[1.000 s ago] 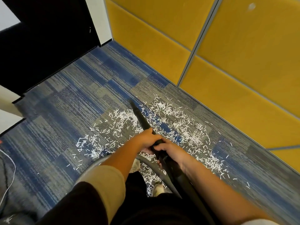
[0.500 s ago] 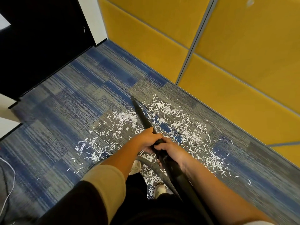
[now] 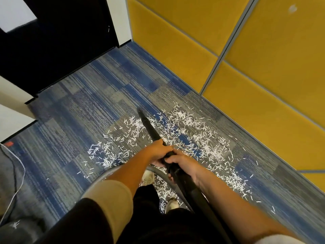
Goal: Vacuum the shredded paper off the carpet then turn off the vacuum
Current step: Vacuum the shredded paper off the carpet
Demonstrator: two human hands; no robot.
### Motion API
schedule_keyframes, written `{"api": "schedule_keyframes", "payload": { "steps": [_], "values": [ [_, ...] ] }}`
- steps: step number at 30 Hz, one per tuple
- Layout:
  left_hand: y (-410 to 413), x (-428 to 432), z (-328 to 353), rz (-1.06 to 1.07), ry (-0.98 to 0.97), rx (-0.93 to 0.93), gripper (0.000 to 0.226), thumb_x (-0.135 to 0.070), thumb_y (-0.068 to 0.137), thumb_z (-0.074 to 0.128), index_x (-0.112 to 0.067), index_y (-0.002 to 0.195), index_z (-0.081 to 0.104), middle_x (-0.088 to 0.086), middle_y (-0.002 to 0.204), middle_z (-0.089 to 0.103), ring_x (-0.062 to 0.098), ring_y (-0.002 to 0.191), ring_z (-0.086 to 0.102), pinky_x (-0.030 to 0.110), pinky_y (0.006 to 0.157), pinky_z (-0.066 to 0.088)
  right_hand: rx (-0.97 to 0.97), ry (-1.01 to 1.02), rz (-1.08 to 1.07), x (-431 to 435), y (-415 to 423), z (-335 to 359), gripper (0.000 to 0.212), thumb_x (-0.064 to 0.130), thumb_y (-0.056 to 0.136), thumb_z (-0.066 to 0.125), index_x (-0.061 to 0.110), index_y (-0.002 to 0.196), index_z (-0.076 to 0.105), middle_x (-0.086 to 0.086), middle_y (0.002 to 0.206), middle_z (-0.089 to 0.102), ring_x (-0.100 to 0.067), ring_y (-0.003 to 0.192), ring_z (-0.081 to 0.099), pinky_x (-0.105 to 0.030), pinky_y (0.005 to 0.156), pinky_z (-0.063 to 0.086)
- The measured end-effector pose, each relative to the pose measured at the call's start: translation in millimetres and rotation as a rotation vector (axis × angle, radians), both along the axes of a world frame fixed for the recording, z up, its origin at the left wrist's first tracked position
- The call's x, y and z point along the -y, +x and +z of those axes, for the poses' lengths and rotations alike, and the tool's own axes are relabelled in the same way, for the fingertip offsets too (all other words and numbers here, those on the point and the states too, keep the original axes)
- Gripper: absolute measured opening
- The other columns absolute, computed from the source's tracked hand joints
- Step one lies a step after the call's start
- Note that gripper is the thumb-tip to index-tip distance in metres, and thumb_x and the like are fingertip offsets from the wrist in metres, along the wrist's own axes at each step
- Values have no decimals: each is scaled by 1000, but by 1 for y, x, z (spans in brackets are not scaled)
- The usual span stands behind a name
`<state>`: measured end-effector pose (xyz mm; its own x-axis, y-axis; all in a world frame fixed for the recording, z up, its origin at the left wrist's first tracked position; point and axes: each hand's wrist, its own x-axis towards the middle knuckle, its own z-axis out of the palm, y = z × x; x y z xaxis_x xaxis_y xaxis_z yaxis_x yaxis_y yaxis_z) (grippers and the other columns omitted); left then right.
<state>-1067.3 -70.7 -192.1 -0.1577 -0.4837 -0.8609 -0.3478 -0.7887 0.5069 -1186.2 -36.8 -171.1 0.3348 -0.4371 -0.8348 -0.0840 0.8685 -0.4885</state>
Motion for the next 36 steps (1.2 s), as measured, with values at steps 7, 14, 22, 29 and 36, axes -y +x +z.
{"api": "schedule_keyframes", "payload": {
  "steps": [7,14,22,29,36],
  "values": [
    [3,-25,7,46,-3,-39,13,-18,98,49,-11,88,44,10,88,55,21,74,62,33,65,59,-9,-21,74,-18,-1,2,20,3,91,48,20,100,45,-15,73,49,-23,53,49,-24,38,46],
    [-10,-60,10,55,-23,-15,13,-18,97,51,-9,93,43,8,85,53,16,64,58,22,43,51,-14,-40,136,-48,-15,7,17,1,92,45,18,96,44,-15,69,48,-22,53,47,-24,38,45],
    [-31,-105,8,70,-63,9,13,-18,97,49,-11,88,43,8,79,52,15,58,55,20,38,46,10,-48,178,-88,-37,10,18,-1,93,41,17,92,43,-15,65,44,-23,50,45,-24,37,44],
    [-41,-128,6,63,-75,-17,15,-21,96,51,-9,99,41,9,85,54,18,65,60,27,52,57,-15,-52,130,-115,-46,14,17,-1,92,43,14,98,44,-15,65,47,-21,40,47,-22,36,44],
    [-32,-135,9,-46,-86,-6,17,-23,96,52,-12,86,43,9,79,55,17,57,58,27,50,52,-35,-92,110,-132,-36,24,15,1,93,45,10,104,44,-14,68,51,-21,49,50,-25,38,46]
  ]
}}
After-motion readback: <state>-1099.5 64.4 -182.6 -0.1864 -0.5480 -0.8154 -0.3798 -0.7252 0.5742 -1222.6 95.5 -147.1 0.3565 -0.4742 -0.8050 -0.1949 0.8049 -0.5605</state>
